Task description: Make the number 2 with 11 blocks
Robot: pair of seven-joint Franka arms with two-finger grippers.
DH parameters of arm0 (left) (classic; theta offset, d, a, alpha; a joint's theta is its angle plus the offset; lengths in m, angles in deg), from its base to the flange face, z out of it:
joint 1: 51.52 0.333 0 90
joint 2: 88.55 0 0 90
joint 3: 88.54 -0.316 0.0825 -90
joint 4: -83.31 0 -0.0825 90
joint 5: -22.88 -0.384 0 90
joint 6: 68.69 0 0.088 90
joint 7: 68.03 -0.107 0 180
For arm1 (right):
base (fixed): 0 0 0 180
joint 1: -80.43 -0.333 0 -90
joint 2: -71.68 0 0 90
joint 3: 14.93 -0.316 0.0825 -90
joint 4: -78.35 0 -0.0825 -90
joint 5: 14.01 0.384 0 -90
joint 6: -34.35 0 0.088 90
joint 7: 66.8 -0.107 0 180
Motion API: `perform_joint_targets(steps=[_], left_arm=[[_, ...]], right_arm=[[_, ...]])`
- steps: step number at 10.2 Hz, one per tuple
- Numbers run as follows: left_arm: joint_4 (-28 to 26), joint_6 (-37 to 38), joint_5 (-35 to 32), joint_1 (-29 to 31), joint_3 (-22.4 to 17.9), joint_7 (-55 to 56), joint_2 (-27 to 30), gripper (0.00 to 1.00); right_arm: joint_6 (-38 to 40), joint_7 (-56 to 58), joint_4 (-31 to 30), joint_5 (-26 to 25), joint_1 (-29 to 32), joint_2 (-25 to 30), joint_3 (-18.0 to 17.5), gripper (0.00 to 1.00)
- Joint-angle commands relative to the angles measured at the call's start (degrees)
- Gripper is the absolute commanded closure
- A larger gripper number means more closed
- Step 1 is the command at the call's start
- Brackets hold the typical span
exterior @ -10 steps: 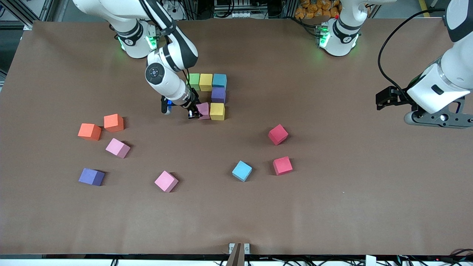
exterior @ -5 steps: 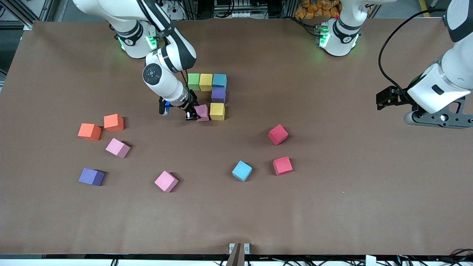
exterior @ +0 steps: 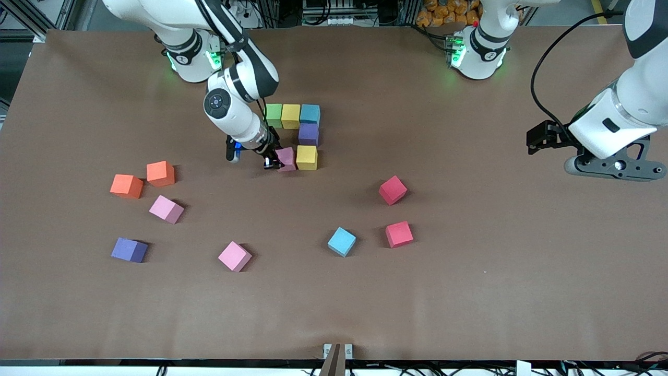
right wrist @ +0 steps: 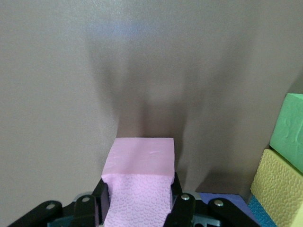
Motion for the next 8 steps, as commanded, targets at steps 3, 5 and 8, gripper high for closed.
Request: perform_joint_targets(steps=[3,5,8], left_arm=[[-0.46,0.96,-1.43,0.49,-0.09,-0.34,1.05,0.00],[-0.46,1.31,-1.43,0.32,-0.18,-0.26,1.14,0.00],[-0.37,1.31,-4.24,-0.99,1.31,0.09,1.23,0.00]], right_arm=[[-1.68,-0.55,-1.12,1.10,0.01,-0.24,-0.99,1.00],[-1.59,-0.55,-1.03,0.92,0.01,-0.32,-1.25,0.15],[-0.71,-0.28,-0.86,0.13,-0.08,-0.68,-1.34,0.00]])
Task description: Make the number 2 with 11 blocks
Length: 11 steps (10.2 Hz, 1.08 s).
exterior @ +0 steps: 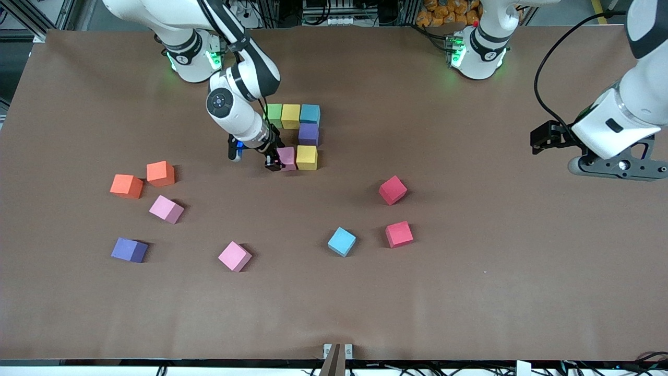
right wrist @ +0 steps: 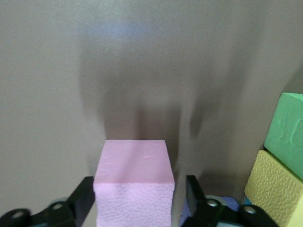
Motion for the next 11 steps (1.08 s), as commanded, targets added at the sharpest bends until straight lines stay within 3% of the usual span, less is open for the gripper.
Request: perform_joint_targets(steps=[1,11], left_arm=[[-0.37,0.86,-1.88,-0.82,0.78,0.44,1.07,0.00],[-0.55,0.95,-1.44,-0.64,0.60,0.53,1.86,0.00]], right_arm=[[-0.37,-0.22,-0.44,0.15,0.20,0.11,-0.64,0.00],[0.42,0.23,0.09,-2.57,0.55,0.81,-0.56,0.00]])
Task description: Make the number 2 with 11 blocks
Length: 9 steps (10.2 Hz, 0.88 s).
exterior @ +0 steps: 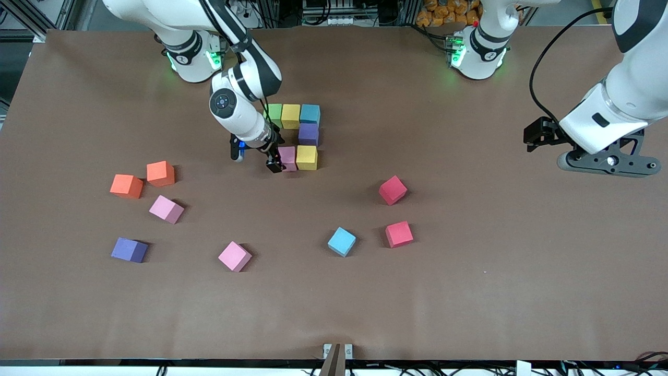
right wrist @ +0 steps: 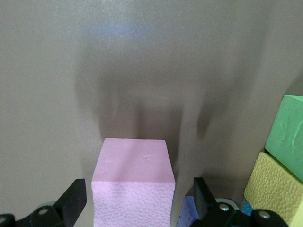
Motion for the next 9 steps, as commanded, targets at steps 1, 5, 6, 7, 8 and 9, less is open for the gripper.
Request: perform_joint_targets(steps=[1,5,6,7,8,9], left_arm=[[-0.63,1.02,-0.65,-0.02,0.01,0.34,1.45,0.00],[-0.55,2.16,-0.39,-0.19,0.36,2.88,1.53,0.00],[-0.55,2.16,-0.47,-0.10,0.71,2.88,1.53,0.00],[-0.55,2.16,-0.47,-0.02,0.63,2.88,1.62,0.00],[-0.55,2.16,-0.39,-0.02,0.54,2.88,1.53,0.00],[-0.55,2.16,-0.39,-0.02,0.54,2.88,1.62,0.00]], right_arm=[[0.75,-0.12,-0.17,-1.54,0.57,1.08,-0.45,0.00],[4.79,-0.12,0.97,-4.34,1.01,2.22,-0.28,0.00],[5.49,-0.12,1.15,-4.61,1.10,2.49,-0.10,0.00],[6.72,-0.12,1.76,-5.66,1.10,2.67,0.07,0.00],[9.34,-0.21,3.16,-7.41,1.62,2.67,0.25,0.00],[12.41,-0.21,5.70,-10.56,2.59,2.67,0.60,0.00]])
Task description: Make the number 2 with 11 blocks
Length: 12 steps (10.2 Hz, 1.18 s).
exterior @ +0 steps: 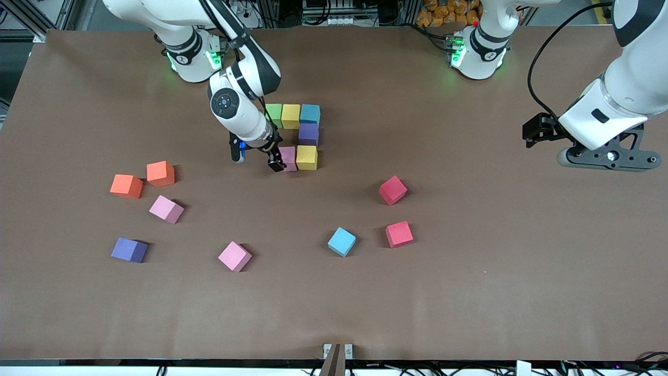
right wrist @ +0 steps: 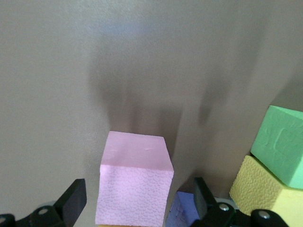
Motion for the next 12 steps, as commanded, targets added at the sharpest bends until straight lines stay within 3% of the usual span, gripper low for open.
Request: perform_joint_targets(steps=[1,4,6,10,12], left_arm=[[-0.55,0.73,-0.47,0.00,0.16,0.75,1.11,0.00],[-0.55,0.73,-0.39,0.00,0.07,0.75,1.11,0.00],[-0.55,0.81,-0.39,0.00,0.16,0.75,1.11,0.00],[-0.55,0.81,-0.39,0.00,0.16,0.75,1.20,0.00],[-0.55,0.73,-0.39,0.00,0.16,0.75,1.20,0.00]], right_arm=[[8.10,-0.15,5.91,-6.99,2.70,0.82,1.16,0.00],[13.15,5.87,9.72,-15.79,7.52,0.64,1.43,0.00],[13.15,13.00,14.08,-16.07,8.42,-0.93,1.61,0.00],[20.52,24.51,33.40,-20.19,11.39,-11.63,2.14,0.00],[20.62,36.52,39.92,-21.17,12.89,-17.17,2.22,0.00]])
